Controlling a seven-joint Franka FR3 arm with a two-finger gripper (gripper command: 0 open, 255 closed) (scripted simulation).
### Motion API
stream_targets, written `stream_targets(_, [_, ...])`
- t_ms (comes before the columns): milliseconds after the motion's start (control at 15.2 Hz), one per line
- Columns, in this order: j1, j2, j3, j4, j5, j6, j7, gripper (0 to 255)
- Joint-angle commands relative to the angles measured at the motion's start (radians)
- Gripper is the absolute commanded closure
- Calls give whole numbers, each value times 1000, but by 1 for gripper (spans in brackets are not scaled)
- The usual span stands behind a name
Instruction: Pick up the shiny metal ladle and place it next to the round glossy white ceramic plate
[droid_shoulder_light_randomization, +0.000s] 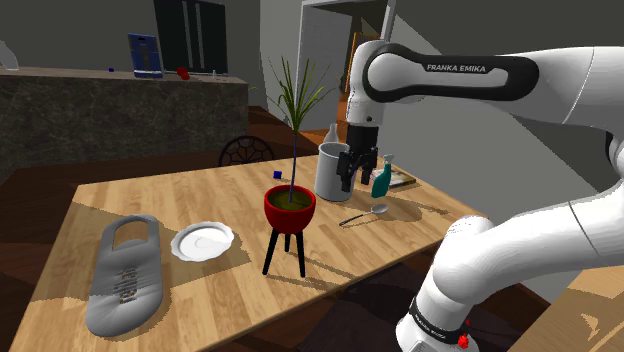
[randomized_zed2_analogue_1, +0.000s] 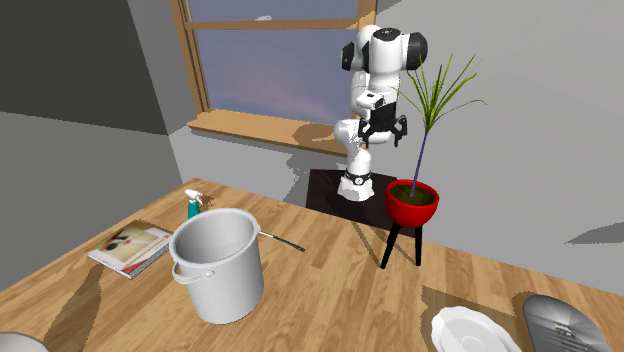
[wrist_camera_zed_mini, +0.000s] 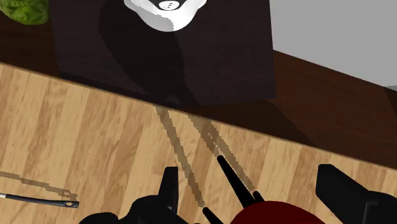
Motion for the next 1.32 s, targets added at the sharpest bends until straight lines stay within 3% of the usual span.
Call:
stream_targets(0, [0, 0, 0, 0, 0, 0, 0, 0])
stream_targets(396, [-7, -61, -137, -136, -132, 67, -280, 0])
stream_targets(792, [-6, -45, -310, -213, -291, 172, -551, 0])
stream_targets(1056, [16, 13, -447, -228, -397, 262, -723, 0])
stream_targets(1254, [59, 75, -569, -218, -473, 337, -844, 0])
